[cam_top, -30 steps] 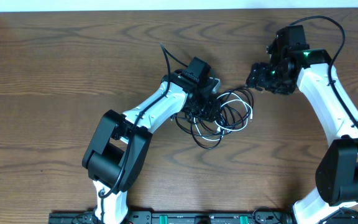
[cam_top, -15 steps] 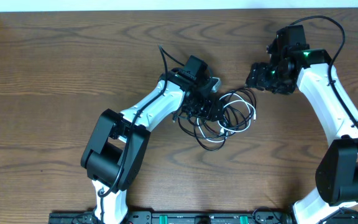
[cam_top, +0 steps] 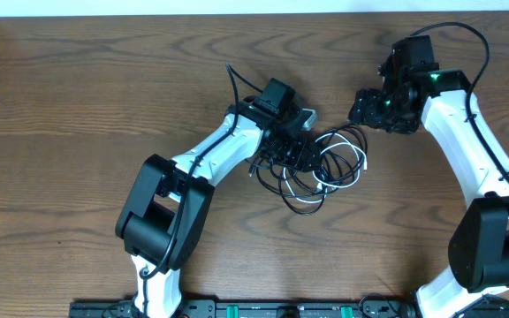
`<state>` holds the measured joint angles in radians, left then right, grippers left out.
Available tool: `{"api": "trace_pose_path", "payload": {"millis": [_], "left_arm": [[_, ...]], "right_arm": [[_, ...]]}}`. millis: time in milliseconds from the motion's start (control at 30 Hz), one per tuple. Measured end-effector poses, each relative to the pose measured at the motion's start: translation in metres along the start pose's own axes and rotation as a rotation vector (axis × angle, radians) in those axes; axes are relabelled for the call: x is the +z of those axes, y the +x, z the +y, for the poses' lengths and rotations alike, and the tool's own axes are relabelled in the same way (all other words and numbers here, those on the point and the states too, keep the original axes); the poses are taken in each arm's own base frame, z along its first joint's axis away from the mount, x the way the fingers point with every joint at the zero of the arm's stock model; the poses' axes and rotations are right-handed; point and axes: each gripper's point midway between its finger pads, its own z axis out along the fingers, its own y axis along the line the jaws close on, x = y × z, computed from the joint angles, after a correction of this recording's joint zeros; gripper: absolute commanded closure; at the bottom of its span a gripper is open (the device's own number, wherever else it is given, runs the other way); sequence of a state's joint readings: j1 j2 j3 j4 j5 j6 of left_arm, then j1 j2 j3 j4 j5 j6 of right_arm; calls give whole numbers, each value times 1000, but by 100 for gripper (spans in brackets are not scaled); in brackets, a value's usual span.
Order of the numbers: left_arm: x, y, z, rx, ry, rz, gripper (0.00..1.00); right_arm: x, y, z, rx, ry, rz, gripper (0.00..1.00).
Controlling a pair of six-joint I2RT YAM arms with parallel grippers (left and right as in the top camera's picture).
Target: Untangle cables
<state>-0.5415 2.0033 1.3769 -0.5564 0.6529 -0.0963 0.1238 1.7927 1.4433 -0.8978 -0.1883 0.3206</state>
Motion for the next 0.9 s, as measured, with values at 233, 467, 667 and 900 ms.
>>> {"api": "trace_pose_path", "payload": {"millis": [233, 467, 667, 900], "left_arm": [[0, -5, -1, 13, 3, -19, 33], [5, -10, -2, 44, 11, -50, 33], [15, -12, 9, 26, -106, -70, 33], [23, -15, 45, -65, -311, -107, 41]], "right_arm": [[0, 0, 0, 0, 0, 0, 22], [0, 0, 0, 0, 0, -1, 22], [0, -1, 1, -1, -1, -4, 22], [0, 0, 1, -4, -1, -3, 22]]}}
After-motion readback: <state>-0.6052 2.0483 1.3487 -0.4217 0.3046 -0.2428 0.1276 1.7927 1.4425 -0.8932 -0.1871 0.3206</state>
